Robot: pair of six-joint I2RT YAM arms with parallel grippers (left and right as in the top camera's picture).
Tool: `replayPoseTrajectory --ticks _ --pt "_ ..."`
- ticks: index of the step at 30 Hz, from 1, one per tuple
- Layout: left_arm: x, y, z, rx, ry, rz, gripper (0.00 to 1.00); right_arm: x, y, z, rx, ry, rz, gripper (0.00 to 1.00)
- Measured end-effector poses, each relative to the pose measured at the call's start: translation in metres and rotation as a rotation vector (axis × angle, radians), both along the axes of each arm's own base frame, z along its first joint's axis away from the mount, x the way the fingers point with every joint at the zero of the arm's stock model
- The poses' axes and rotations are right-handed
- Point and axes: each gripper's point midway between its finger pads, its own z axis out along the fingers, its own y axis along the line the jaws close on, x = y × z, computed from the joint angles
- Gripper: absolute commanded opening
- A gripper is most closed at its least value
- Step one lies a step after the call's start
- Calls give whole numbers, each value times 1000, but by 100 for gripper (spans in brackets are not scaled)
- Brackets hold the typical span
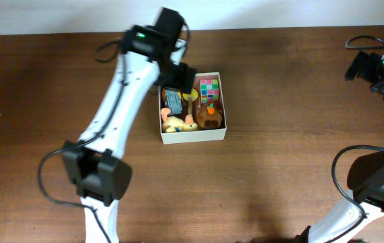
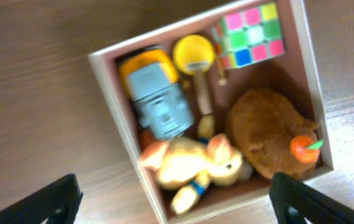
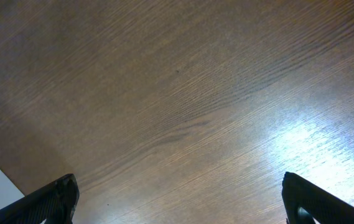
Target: Pack container
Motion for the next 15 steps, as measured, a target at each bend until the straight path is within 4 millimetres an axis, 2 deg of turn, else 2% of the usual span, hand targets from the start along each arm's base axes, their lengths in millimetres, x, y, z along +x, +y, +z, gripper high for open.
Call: replayPoseTrajectory --ticks 9,12,15 --pt "-15 78 55 34 -54 182 99 0 0 0 0 0 0 99" --pt "-17 96 70 26 -90 243 99 0 0 0 0 0 0 98" --pt "-30 110 78 53 -79 270 99 0 0 0 0 0 -1 99"
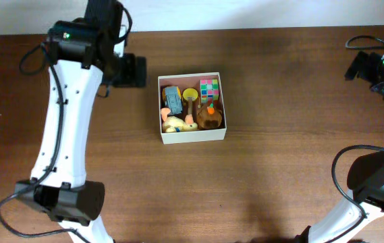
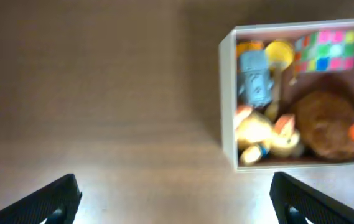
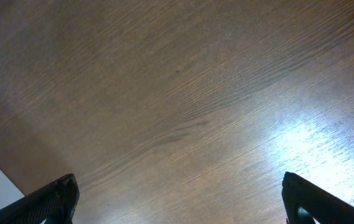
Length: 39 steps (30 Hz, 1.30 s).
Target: Pack container
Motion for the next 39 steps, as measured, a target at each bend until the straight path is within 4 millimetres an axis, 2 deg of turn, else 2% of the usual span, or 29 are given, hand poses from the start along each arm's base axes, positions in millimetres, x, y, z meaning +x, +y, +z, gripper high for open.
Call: replayPoseTrajectory --ticks 2,5,9,12,14,17,19,22,25,28,35,39 --pt "-13 10 1 24 33 36 99 0 0 0 0 0 1 99" --pt "-19 30 9 33 26 112 99 0 0 0 0 0 0 99" --pt "-33 51 44 40 -79 178 99 0 0 0 0 0 1 99" --pt "-59 58 86 35 -209 194 99 0 0 0 0 0 0 99" --pt "-65 60 111 21 -326 203 99 0 0 0 0 0 0 99" --pt "-63 61 128 -9 -466 212 99 0 0 0 0 1 1 99" --pt "-56 57 128 -48 -579 209 99 0 0 0 0 0 0 99" --pt "-49 52 107 -98 -691 196 99 0 0 0 0 0 1 99" --pt "-50 47 70 -144 -794 179 99 0 0 0 1 0 1 99" --pt "-76 47 10 -169 -825 166 99 0 0 0 0 0 0 99" --pt "-118 60 -54 -186 -943 187 99 0 0 0 0 0 1 99" --pt "-127 61 -74 -185 -945 186 99 0 0 0 0 0 0 99"
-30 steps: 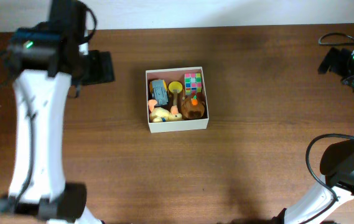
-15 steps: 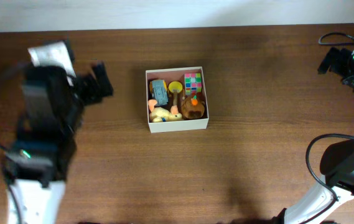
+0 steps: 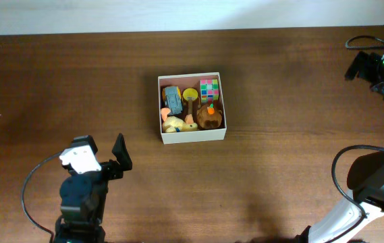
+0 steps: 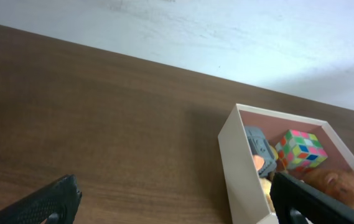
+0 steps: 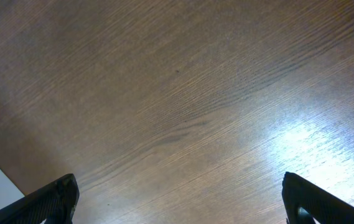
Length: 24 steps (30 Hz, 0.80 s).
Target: Pack container
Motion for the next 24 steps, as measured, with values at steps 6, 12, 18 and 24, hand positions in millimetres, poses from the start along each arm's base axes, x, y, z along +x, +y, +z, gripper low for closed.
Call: replayPoseTrajectory --ticks 6,12,18,24 --pt "-11 3 -4 28 -64 -2 99 0 0 0 0 0 0 99" --pt "-21 6 -15 35 -130 -7 99 0 0 0 0 0 1 99" --pt "-24 3 -24 40 -138 -31 99 0 0 0 0 0 0 99" --pt "-27 2 -32 41 -106 -36 99 0 0 0 0 0 0 99"
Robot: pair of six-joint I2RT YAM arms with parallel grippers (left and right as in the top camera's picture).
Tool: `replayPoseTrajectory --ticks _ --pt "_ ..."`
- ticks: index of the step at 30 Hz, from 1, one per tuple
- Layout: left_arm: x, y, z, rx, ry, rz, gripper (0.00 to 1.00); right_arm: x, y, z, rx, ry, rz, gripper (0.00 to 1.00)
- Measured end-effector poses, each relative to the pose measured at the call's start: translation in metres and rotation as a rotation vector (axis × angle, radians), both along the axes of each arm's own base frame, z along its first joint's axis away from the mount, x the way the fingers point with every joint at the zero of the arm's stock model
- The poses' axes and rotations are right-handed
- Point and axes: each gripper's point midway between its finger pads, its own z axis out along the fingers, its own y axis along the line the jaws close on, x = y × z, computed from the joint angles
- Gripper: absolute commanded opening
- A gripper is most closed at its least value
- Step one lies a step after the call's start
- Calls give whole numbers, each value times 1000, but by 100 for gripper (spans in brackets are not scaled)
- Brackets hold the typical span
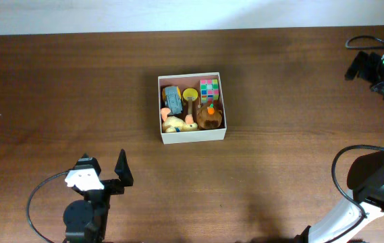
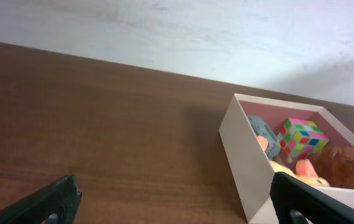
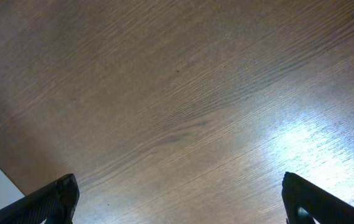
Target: Pack container
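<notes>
A white box stands mid-table and holds a blue-grey robot toy, a yellow plush, a brown plush with an orange bit, a colour cube and a yellow wooden spoon. My left gripper is folded low at the front left, open and empty, looking at the box from the side. My right gripper hangs open over bare wood at the far right edge; its fingertips frame only table.
Brown wooden table with a pale wall strip along the far edge. A black cable loops near the right arm. The right arm's base sits at the front right.
My left arm has drawn a little further toward the front edge and sunk lower; its camera now sees the box slightly more level. The right arm and the box contents are unchanged.
My left gripper was open directly above the packed box. Then it stood left of the box, high over the table. Later it was folded down at the front left, and now sits lower still. The right arm stayed put throughout.
</notes>
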Motion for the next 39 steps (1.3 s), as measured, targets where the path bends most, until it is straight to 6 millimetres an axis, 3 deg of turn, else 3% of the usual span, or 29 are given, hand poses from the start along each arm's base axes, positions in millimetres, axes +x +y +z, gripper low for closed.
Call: replayPoseTrajectory --ticks 10,39 --pt "-5 0 -8 1 -42 0 99 0 0 0 0 0 0 99" --pt "-5 0 -6 1 -52 -3 99 0 0 0 0 0 0 99"
